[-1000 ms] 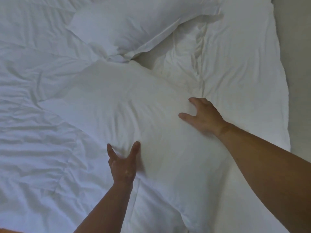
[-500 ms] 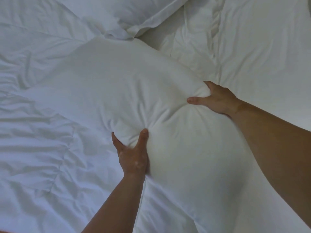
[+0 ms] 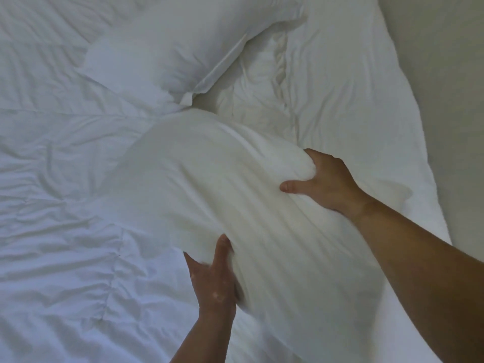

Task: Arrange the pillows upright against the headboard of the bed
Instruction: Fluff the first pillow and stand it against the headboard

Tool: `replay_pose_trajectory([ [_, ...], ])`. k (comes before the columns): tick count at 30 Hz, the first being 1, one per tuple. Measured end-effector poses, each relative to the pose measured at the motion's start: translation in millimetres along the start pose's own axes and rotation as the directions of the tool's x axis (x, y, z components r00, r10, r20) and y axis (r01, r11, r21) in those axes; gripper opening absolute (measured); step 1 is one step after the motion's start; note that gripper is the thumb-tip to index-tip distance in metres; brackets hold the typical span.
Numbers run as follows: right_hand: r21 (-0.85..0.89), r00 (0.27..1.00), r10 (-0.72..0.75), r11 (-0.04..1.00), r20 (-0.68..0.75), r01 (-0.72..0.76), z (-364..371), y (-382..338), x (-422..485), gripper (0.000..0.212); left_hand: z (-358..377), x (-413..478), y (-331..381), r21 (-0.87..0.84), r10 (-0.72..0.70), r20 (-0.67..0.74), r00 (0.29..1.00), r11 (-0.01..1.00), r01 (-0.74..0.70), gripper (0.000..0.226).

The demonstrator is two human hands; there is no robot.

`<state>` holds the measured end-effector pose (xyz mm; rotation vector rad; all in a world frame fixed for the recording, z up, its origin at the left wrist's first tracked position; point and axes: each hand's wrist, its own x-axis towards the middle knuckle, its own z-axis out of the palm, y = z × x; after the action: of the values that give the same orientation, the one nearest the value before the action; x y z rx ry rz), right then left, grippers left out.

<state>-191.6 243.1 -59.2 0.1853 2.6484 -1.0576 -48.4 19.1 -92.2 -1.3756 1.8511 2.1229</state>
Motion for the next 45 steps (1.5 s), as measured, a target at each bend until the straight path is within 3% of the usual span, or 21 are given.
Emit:
replay_pose_trajectory([
  [3,0.009,0.997,0.041,0.999,-0.066,-0.040,-23.0,11.8,-49.9,0.066,-3.2,-34.1,-6.5,0.021,0.001,0.092,0.996,1.000,-0.003,0.062],
  [9,0.019,0.954,0.173,0.985,-0.243,-0.174,-72.9,44.1,-151.0,0.064,6.9,-82.3,-24.6,0.087,-0.019,0.278,0.961,0.996,-0.005,0.082],
  [19,0.057,0.760,0.311,0.938,-0.571,-0.341,-155.9,99.5,-250.8,0.059,92.7,-128.5,-50.9,0.168,0.000,0.596,0.803,0.978,-0.125,0.100],
  [24,0.067,0.646,0.310,0.926,-0.697,-0.373,-176.6,134.7,-268.7,0.064,146.4,-147.8,-61.7,0.162,0.088,0.647,0.757,0.955,-0.249,0.093],
  [29,0.092,0.573,0.308,0.922,-0.760,-0.375,-181.9,172.0,-266.9,0.065,189.5,-145.1,-83.8,0.176,0.003,0.730,0.683,0.965,-0.192,0.085],
  [32,0.100,0.558,0.307,0.924,-0.771,-0.370,-175.0,192.2,-254.9,0.064,207.0,-130.8,-100.4,0.205,-0.042,0.759,0.649,0.963,-0.177,0.088],
  [37,0.108,0.570,0.323,0.919,-0.756,-0.378,-148.1,227.9,-224.6,0.061,223.3,-97.7,-123.8,0.265,-0.068,0.719,0.692,0.947,-0.183,0.082],
  [39,0.113,0.588,0.343,0.913,-0.732,-0.391,-131.7,243.5,-210.9,0.060,226.2,-83.0,-131.6,0.341,-0.106,0.693,0.713,0.920,-0.194,0.078],
  [42,0.100,0.614,0.380,0.893,-0.692,-0.439,-108.3,267.3,-195.8,0.062,232.0,-58.7,-136.1,0.519,-0.196,0.685,0.701,0.807,-0.281,0.051],
  [43,0.101,0.609,0.399,0.880,-0.686,-0.463,-105.4,274.5,-193.6,0.064,236.9,-50.5,-133.6,0.584,-0.222,0.669,0.709,0.747,-0.318,0.057],
  [45,0.112,0.604,0.445,0.855,-0.661,-0.507,-107.3,285.0,-191.7,0.070,254.1,-37.5,-120.4,0.683,-0.197,0.638,0.744,0.590,-0.430,0.101],
])
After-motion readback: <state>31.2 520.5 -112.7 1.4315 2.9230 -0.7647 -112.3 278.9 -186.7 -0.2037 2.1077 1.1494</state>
